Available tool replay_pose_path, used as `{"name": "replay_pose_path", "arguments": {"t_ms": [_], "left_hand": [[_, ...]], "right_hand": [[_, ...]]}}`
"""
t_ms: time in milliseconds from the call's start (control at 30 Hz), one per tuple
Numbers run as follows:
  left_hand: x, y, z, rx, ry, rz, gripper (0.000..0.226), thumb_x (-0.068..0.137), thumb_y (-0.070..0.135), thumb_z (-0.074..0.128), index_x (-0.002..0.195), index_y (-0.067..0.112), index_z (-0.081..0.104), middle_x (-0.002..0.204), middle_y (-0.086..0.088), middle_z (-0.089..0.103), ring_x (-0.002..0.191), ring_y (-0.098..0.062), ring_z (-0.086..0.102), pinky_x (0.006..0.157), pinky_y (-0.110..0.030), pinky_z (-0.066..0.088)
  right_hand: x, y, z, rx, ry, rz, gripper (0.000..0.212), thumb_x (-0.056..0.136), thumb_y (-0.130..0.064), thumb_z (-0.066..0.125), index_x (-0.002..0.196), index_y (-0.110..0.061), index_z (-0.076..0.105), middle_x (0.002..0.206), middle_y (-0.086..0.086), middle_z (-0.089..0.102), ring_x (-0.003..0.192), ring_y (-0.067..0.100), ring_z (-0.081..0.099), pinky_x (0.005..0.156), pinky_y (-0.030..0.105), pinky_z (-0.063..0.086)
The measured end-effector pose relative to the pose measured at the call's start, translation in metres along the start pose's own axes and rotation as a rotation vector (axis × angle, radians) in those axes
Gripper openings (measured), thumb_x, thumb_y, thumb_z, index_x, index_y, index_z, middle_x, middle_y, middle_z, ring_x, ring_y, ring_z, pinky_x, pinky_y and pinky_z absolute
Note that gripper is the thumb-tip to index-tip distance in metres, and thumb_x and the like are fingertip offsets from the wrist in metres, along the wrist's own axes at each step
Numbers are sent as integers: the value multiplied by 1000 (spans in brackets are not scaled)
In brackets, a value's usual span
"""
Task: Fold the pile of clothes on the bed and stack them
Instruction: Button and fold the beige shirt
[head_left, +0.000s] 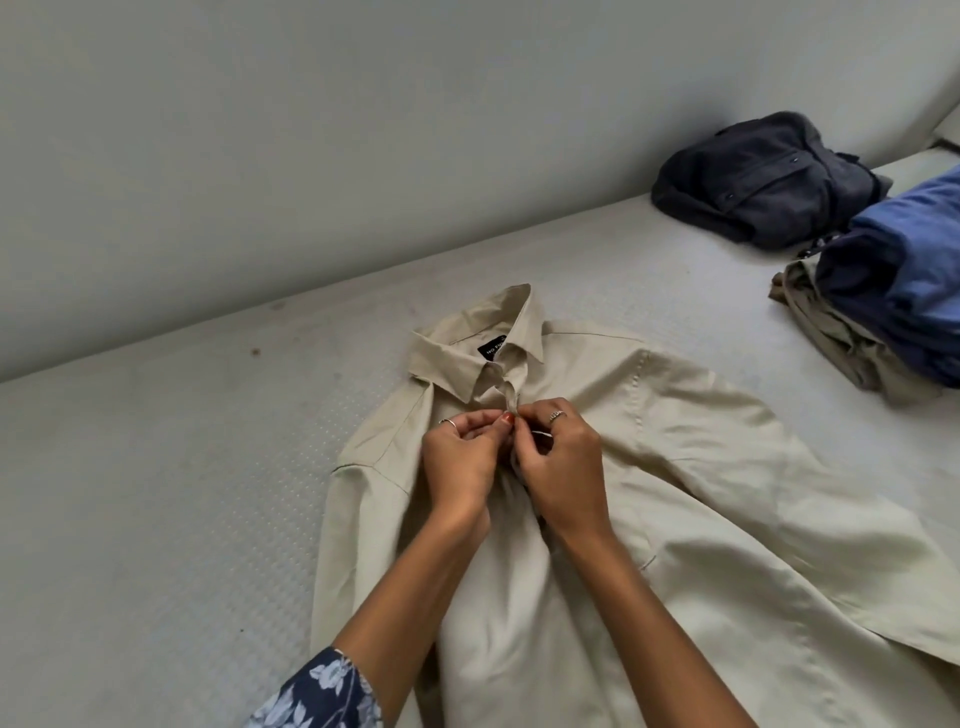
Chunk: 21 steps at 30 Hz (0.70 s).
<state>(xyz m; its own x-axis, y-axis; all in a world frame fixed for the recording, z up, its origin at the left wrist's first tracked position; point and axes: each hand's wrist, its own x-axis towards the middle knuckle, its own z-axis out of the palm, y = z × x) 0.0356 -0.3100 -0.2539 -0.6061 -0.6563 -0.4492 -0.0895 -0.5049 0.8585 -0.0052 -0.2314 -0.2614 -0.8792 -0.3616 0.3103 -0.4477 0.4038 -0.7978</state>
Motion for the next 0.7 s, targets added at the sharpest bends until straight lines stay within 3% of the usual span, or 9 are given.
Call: {"name": "replay_pose_path", "arguments": {"t_ms": [100, 200, 333, 533, 700], "left_hand": [[0, 2, 0, -47, -24, -27, 7, 81, -4, 68, 80, 3, 69, 67, -9, 69, 62, -17, 64, 63, -23, 55], [1, 3, 0, -28, -34, -7, 10, 81, -3, 68, 78, 6, 70, 68, -9, 69, 65, -17, 63, 65, -22, 54], [4, 4, -1, 5, -19, 33, 9, 82, -2, 68, 83, 7, 71, 82, -18, 70, 78, -24, 64, 81, -37, 54], [4, 2, 1, 52, -24, 49, 8, 87, 3, 65, 90, 5, 71, 91, -19, 72, 87, -27, 68, 90, -43, 54], [4, 2, 4, 38, -32, 30, 16, 83, 19, 72, 85, 3, 73, 84, -16, 73, 75, -22, 67, 74, -34, 54]], "right_hand": [[1, 0, -2, 38, -10, 51, 18, 89, -14, 56, 78, -6, 67, 79, 3, 62, 71, 15, 60, 67, 21, 46], [10, -3, -7, 94, -53, 197, 14, 91, -11, 60, 85, -9, 72, 80, 3, 70, 73, 8, 63, 69, 17, 47], [23, -7, -9, 150, -131, 348, 9, 85, -11, 66, 87, -11, 74, 77, 0, 73, 72, 8, 66, 72, 22, 52], [26, -8, -7, 94, -162, 367, 7, 82, -13, 69, 86, -9, 72, 75, -1, 70, 66, 3, 63, 62, 10, 47], [23, -15, -4, 26, -141, 274, 10, 86, -14, 66, 78, -11, 63, 63, -4, 61, 56, -3, 57, 54, 7, 39]]}}
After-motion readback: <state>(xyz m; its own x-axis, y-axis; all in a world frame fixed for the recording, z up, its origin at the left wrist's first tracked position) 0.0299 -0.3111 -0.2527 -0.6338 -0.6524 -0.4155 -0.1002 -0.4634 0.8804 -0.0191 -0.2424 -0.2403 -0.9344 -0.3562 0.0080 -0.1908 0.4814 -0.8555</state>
